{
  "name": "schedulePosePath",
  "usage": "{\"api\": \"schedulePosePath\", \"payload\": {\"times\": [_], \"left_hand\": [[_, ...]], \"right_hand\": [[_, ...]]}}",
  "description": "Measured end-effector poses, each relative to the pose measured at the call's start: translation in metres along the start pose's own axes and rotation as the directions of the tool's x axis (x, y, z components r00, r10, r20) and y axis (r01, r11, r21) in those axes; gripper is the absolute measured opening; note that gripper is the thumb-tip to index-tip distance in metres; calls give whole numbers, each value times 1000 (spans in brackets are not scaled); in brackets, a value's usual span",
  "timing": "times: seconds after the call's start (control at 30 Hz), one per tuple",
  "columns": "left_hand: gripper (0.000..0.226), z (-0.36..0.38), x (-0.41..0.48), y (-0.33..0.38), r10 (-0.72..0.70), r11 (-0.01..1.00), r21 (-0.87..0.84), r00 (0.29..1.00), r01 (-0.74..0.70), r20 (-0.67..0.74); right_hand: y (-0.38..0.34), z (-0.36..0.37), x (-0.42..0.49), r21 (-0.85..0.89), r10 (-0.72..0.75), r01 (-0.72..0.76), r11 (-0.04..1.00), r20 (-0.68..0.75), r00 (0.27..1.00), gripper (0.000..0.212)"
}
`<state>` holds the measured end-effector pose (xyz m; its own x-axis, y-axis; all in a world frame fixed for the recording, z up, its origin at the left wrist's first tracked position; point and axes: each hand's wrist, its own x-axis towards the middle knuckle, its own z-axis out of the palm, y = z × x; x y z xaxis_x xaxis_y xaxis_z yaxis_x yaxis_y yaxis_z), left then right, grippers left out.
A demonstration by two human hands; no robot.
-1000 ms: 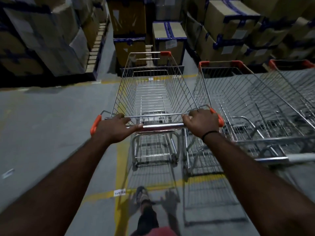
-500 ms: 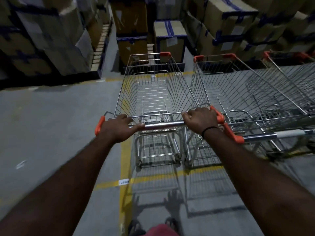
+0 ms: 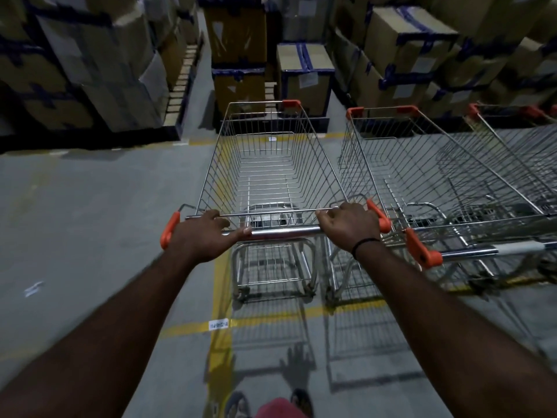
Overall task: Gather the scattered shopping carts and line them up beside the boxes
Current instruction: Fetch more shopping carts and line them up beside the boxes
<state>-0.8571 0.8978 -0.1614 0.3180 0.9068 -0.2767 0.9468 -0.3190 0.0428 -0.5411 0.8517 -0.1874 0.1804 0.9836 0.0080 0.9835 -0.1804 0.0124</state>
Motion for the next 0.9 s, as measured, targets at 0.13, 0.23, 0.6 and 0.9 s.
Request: {"api": "schedulePosePath", "payload": {"times": [0.13, 0.23, 0.6, 0.9], "left_hand": [[109, 10, -4, -9, -3, 1000, -19, 1000, 3, -21], [110, 14, -10, -8, -12, 1000, -29, 999, 11, -34], [102, 20, -28, -4, -22, 1000, 0, 997, 22, -78], [107, 27, -39, 23, -8, 1000, 6, 993, 9, -115]], "right_hand": [[-3, 4, -7, 6, 8, -8, 1000, -5, 1000, 78], [-2, 5, -13, 30, 10, -10, 1000, -4, 1000, 76], [1, 6, -35, 15, -21, 22, 1000, -59, 998, 76], [26, 4, -47, 36, -9, 10, 999, -20, 1000, 73]]}}
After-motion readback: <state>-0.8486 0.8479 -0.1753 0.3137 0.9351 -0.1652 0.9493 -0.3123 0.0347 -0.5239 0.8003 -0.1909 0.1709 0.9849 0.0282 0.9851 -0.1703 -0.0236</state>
